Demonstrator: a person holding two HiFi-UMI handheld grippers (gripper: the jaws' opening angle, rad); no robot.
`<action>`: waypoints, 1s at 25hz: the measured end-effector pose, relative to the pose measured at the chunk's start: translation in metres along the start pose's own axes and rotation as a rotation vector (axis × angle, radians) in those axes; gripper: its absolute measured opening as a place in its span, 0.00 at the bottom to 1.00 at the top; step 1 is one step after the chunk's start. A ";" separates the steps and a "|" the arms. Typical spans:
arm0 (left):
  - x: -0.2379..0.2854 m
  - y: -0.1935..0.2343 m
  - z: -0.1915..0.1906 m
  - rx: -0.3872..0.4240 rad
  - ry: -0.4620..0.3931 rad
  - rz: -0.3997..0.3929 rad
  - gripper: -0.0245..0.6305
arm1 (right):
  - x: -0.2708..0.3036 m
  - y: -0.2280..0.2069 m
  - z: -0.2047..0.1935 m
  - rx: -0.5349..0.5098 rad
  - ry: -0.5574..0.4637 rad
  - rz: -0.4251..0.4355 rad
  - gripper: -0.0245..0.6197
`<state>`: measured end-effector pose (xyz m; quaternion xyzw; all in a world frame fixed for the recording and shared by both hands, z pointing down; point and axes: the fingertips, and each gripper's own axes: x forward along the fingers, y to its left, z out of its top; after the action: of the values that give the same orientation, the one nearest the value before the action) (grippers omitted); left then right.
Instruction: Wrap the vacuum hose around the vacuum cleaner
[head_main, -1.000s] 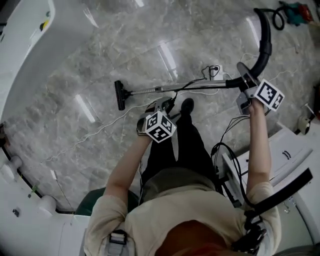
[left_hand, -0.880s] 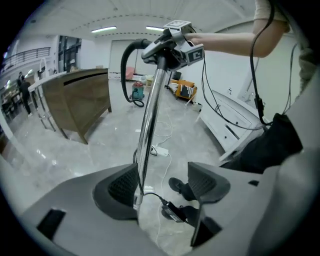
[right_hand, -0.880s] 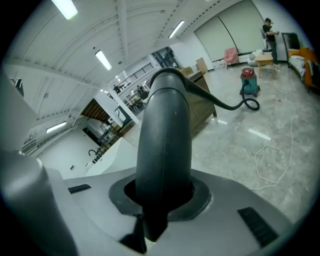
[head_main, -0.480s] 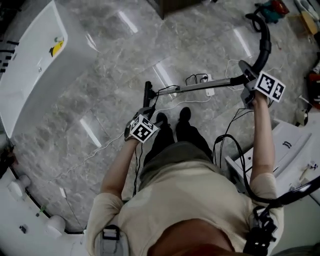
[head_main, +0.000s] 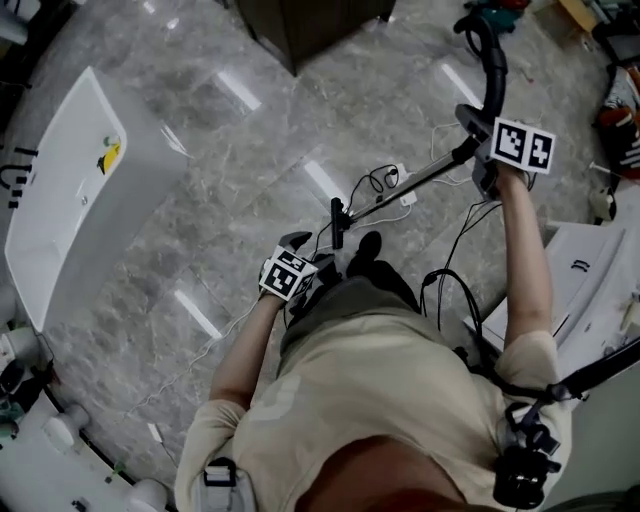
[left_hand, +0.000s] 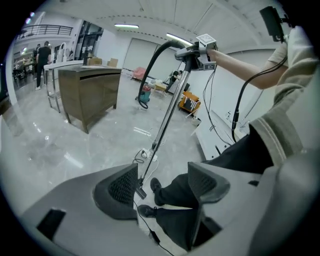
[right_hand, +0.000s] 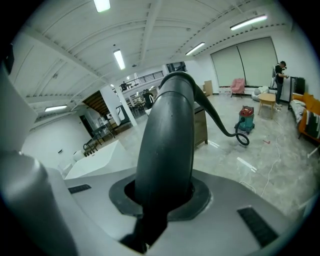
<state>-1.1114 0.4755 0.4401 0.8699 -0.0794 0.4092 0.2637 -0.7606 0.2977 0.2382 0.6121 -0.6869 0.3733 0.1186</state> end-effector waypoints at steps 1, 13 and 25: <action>0.006 -0.006 0.016 0.021 -0.008 -0.018 0.52 | -0.003 -0.003 0.001 -0.006 0.004 0.007 0.14; 0.105 -0.125 0.229 0.225 -0.106 -0.293 0.52 | -0.023 -0.022 0.051 -0.080 -0.062 0.177 0.14; 0.081 -0.129 0.287 0.097 -0.218 -0.255 0.52 | -0.087 -0.090 0.095 -0.246 -0.042 0.101 0.14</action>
<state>-0.8204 0.4413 0.2993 0.9239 0.0232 0.2790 0.2609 -0.6297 0.3029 0.1519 0.5651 -0.7598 0.2791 0.1594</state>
